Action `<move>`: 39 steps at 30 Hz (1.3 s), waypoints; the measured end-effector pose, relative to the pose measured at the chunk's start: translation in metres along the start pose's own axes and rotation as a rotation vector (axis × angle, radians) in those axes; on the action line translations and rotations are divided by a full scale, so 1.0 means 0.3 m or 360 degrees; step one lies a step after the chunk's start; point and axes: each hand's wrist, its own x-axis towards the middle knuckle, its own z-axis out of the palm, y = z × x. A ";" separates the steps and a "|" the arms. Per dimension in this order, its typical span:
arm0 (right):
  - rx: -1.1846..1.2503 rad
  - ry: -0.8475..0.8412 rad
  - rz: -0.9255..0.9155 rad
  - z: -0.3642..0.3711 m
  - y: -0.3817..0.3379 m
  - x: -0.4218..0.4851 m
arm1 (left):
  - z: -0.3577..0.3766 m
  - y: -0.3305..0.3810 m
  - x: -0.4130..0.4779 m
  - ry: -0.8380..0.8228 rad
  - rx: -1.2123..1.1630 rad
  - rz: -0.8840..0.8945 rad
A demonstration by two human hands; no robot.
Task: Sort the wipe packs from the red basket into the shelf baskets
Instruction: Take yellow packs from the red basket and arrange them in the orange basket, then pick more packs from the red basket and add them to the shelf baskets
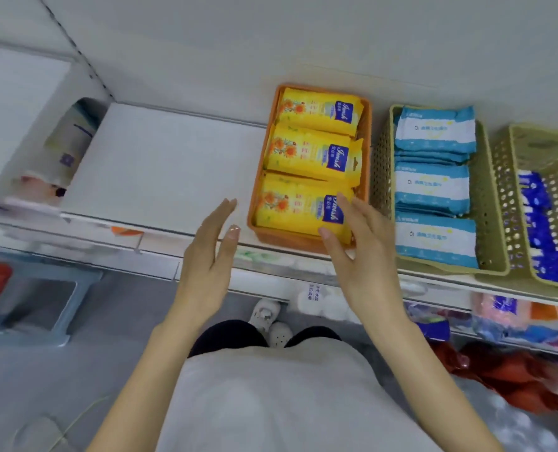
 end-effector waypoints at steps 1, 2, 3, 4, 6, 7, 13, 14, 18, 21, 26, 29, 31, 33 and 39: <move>0.0029 -0.0001 -0.0074 0.010 -0.025 -0.010 | -0.027 -0.005 -0.036 0.0105 -0.0050 -0.0066; 0.0061 -0.0025 -0.0148 0.026 -0.057 -0.015 | -0.057 -0.011 -0.074 0.0213 -0.0074 -0.0110; 0.0086 -0.0076 -0.0223 0.052 -0.095 -0.017 | -0.092 -0.021 -0.114 0.0314 -0.0078 -0.0146; 0.0115 -0.0154 -0.0291 0.087 -0.138 -0.017 | -0.130 -0.031 -0.154 0.0401 -0.0086 -0.0178; 0.0221 -0.0396 -0.0405 0.173 -0.238 -0.023 | -0.218 -0.061 -0.238 0.0566 -0.0134 -0.0259; 0.0289 -0.0543 -0.0462 0.218 -0.295 -0.034 | -0.266 -0.076 -0.279 0.0653 -0.0174 -0.0307; 0.0510 -0.1269 -0.0698 0.523 -0.605 -0.154 | -0.564 -0.220 -0.477 0.1214 -0.0288 -0.0498; 0.0533 -0.1342 -0.0674 0.587 -0.647 -0.173 | -0.613 -0.258 -0.501 0.1295 -0.0315 -0.0537; 0.0572 -0.1503 -0.0618 0.879 -0.835 -0.243 | -0.852 -0.457 -0.590 0.1509 -0.0320 -0.0718; 0.0561 -0.1626 -0.0573 1.088 -1.015 -0.294 | -1.079 -0.585 -0.656 0.1682 -0.0331 -0.0775; 0.0547 -0.1696 -0.0562 1.354 -1.314 -0.343 | -1.416 -0.706 -0.728 0.1829 -0.0347 -0.0905; 0.0540 -0.1745 -0.0508 1.514 -1.450 -0.338 | -1.570 -0.790 -0.709 0.1855 -0.0382 -0.0989; 0.0503 -0.1792 -0.0493 1.637 -1.515 -0.319 | -1.650 -0.872 -0.670 0.1866 -0.0445 -0.1056; 0.0450 -0.1838 -0.0429 1.780 -1.557 -0.283 | -1.711 -0.974 -0.607 0.1880 -0.0567 -0.1151; 0.0132 -0.2010 -0.0300 2.297 -1.641 -0.108 | -1.867 -1.316 -0.331 0.1934 -0.0824 -0.1380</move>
